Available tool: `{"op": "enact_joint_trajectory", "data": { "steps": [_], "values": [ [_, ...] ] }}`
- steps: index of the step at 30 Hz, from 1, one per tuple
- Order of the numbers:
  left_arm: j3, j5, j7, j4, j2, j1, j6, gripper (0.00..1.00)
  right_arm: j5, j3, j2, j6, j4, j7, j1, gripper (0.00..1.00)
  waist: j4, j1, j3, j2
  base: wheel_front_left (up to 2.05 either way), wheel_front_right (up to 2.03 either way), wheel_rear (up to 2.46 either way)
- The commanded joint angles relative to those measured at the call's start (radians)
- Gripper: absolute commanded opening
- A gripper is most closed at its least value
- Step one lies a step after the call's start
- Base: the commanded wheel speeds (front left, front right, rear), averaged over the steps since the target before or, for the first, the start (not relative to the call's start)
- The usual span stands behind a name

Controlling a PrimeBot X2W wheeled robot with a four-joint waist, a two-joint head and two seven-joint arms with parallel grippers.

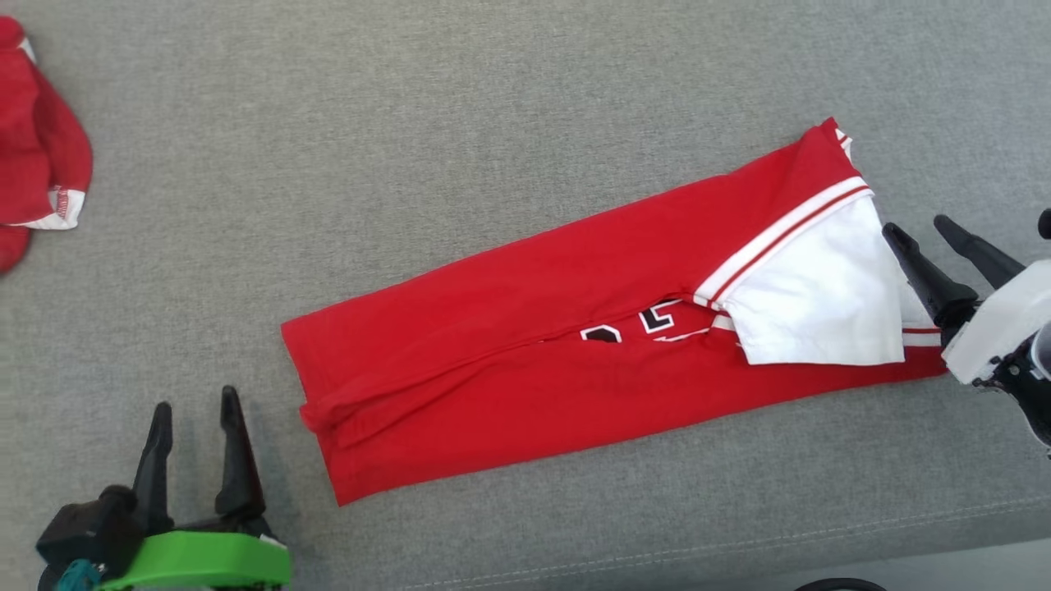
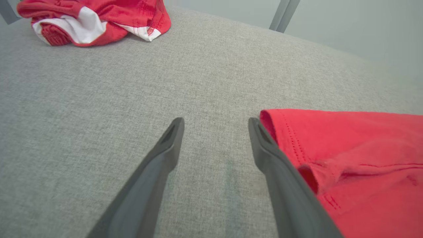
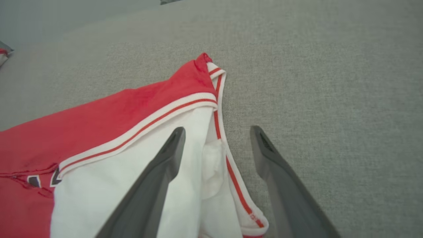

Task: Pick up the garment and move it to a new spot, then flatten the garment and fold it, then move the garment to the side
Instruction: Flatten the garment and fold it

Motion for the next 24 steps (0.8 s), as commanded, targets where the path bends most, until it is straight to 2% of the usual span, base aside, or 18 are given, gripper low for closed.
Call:
{"op": "enact_joint_trajectory", "data": {
  "steps": [1, 6, 11, 12, 15, 18, 19, 24],
  "values": [
    [-0.01, 0.029, -0.012, 0.021, -0.017, -0.037, -0.015, 1.0, -0.005, 0.006, 0.023, -0.001, 0.049, 0.024, -0.019, 1.0, 0.045, 0.0, -0.014, -0.0001, 0.0, 0.0, 0.0],
    [0.0, 0.094, -0.019, 0.079, -0.1, -0.107, -0.076, 1.0, -0.034, 0.049, 0.066, 0.0, 0.19, 0.092, -0.039, 1.0, 0.118, 0.0, -0.02, -0.0001, 0.0, 0.0, 0.0],
    [0.048, 0.151, -0.019, 0.098, -0.182, -0.135, -0.161, 1.0, 0.078, 0.095, 0.1, 0.003, 0.223, 0.184, -0.025, 1.0, 0.152, 0.0, -0.022, -0.0001, 0.0, 0.0, 0.0],
    [0.059, 0.161, -0.019, 0.101, -0.191, -0.136, -0.177, 1.0, 0.1, 0.102, 0.098, 0.004, 0.223, 0.198, -0.025, 0.0, 0.154, 0.0, -0.026, -0.0001, 0.0, 0.0, 0.0],
    [0.07, 0.185, -0.019, 0.124, -0.215, -0.145, -0.219, 1.0, 0.155, 0.099, 0.067, 0.004, 0.215, 0.21, -0.04, 0.0, 0.152, 0.0, -0.033, -0.0001, 0.0, 0.0, 0.0],
    [0.06, 0.21, -0.019, 0.147, -0.228, -0.166, -0.261, 1.0, 0.209, 0.05, -0.005, -0.002, 0.25, 0.192, -0.047, 0.0, 0.15, 0.0, -0.041, -0.0001, 0.0, 0.0, 0.0],
    [0.06, 0.21, -0.019, 0.147, -0.228, -0.166, -0.261, 1.0, 0.209, 0.05, -0.005, -0.002, 0.25, 0.192, -0.047, 0.0, 0.15, 0.0, -0.041, -0.0001, 0.0, 0.0, 0.0],
    [0.022, 0.232, -0.019, 0.2, -0.234, -0.186, -0.3, 1.0, 0.263, -0.017, -0.112, -0.001, 0.36, 0.174, -0.028, 0.0, 0.145, 0.0, -0.06, -0.0001, 0.0, 0.0, 0.0]
  ]
}}
